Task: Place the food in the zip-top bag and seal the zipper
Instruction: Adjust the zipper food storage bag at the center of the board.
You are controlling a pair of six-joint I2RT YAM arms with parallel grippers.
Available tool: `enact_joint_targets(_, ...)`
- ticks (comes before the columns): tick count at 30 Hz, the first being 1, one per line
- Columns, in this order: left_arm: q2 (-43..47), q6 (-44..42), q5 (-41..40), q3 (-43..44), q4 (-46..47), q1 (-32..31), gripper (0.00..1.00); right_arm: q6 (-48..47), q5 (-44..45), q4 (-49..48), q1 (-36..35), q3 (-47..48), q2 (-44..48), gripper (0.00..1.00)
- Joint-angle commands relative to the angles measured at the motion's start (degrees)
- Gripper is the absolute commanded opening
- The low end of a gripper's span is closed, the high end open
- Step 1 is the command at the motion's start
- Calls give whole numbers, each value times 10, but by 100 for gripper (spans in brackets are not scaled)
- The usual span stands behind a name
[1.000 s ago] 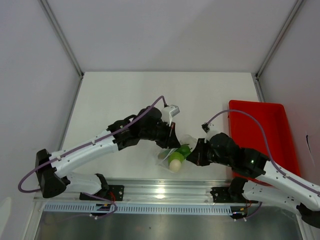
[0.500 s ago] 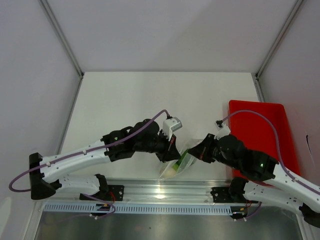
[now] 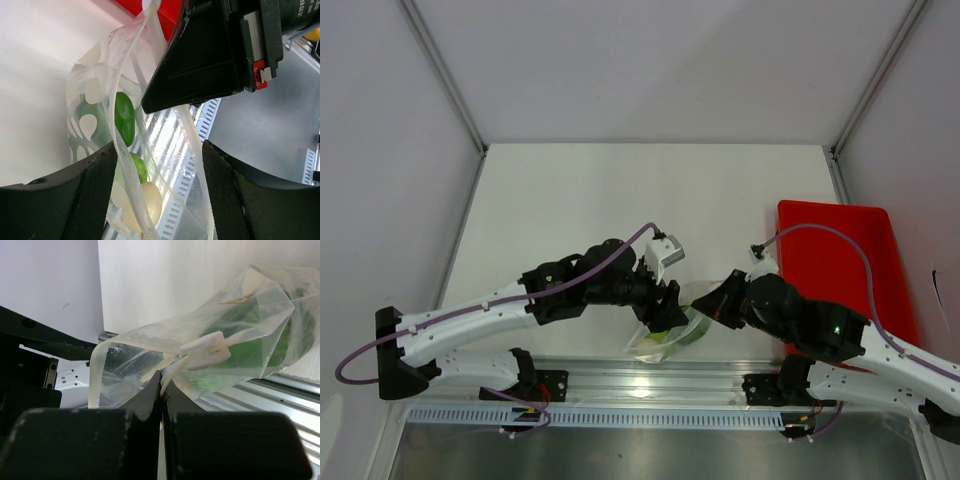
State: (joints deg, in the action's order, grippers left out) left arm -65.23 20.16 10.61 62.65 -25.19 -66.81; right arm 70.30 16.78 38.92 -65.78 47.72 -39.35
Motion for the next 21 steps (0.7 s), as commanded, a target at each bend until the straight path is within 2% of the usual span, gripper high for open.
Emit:
enact_joint_targets(1,21,-42,-3,4,3,-6,72,49,47,-4,-12,20,4,0)
enact_joint_targets(11,34,-92,8,-2,-1,-37,82,136,85,56,-25,50,-40,0)
enact_joint_targets(21,-16,-126,-74,29,-39,-93,82,208,127,93,-56,88,-70,0)
